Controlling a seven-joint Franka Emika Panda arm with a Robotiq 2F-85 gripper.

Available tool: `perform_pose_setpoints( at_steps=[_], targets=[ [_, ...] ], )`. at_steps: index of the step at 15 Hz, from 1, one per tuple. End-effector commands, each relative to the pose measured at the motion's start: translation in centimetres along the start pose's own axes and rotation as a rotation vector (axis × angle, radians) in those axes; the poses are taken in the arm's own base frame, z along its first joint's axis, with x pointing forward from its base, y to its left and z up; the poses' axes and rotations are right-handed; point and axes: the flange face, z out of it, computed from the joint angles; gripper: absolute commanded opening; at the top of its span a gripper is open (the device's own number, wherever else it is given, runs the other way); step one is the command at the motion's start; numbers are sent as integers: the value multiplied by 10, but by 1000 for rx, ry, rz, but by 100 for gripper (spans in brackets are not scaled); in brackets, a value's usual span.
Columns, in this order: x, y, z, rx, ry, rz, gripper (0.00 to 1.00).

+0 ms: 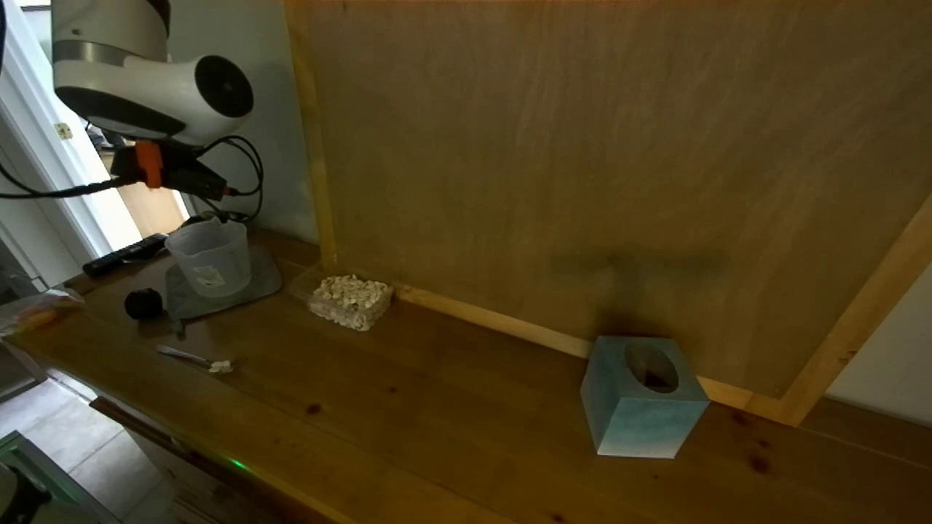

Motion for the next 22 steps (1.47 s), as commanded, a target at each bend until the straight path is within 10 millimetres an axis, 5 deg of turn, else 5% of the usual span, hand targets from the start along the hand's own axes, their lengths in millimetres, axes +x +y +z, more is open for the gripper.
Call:
perform_pose_setpoints(
  at_steps=[1, 22],
  targets=[
    [-1, -5, -8, 30, 65, -41, 1],
    [-9, -5, -19, 92, 157, -109, 1]
  ],
)
